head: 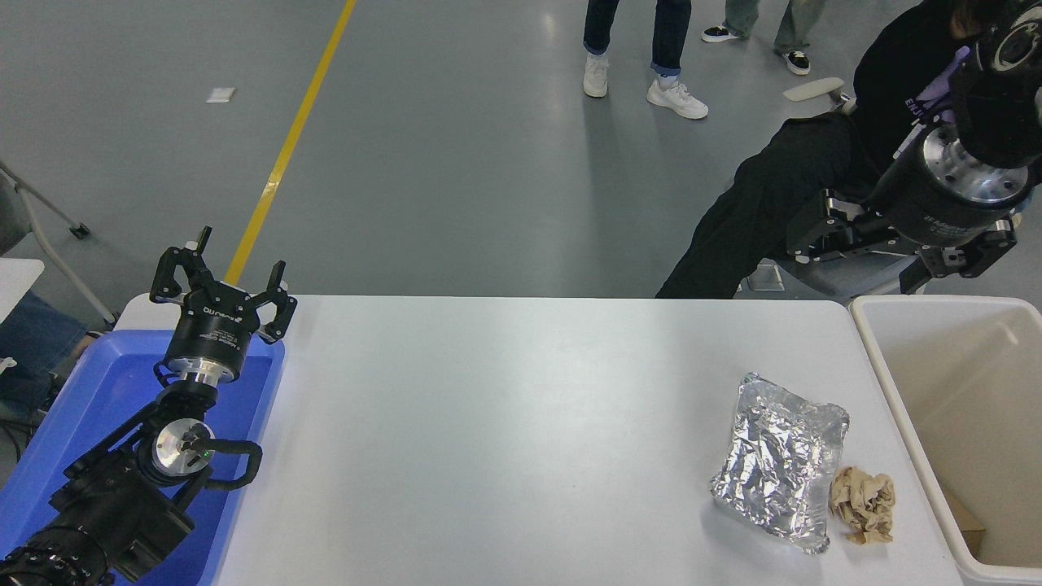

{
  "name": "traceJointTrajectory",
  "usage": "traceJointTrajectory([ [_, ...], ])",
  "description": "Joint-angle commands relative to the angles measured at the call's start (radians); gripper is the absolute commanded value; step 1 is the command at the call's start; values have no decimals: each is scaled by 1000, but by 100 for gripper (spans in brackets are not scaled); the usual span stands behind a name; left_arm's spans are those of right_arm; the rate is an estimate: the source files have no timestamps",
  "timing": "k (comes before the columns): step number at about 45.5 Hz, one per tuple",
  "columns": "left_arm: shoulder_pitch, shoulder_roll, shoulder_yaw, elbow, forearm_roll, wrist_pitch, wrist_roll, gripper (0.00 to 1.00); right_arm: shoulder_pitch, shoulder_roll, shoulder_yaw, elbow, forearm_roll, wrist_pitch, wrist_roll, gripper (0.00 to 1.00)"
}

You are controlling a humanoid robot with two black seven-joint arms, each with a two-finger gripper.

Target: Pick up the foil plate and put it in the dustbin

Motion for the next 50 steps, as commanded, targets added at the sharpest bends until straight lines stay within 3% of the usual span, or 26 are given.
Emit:
traceJointTrajectory([
  [1,0,0,0,1,-1,0,0,98,-6,-4,-15,0,0,2,0,100],
  [12,2,0,0,1,-3,2,-2,98,-123,-22,-15,-2,-5,-29,2,100],
  [24,3,0,-2,1,-5,2,-3,98,-307,-160,22,-9,-32,-408,3,100],
  [36,3,0,-2,1,-5,2,-3,98,-609,-221,229,-51,-399,-442,2,98],
  [50,2,0,-2,1,-5,2,-3,98,-838,-211,352,-187,-420,-543,2,97],
])
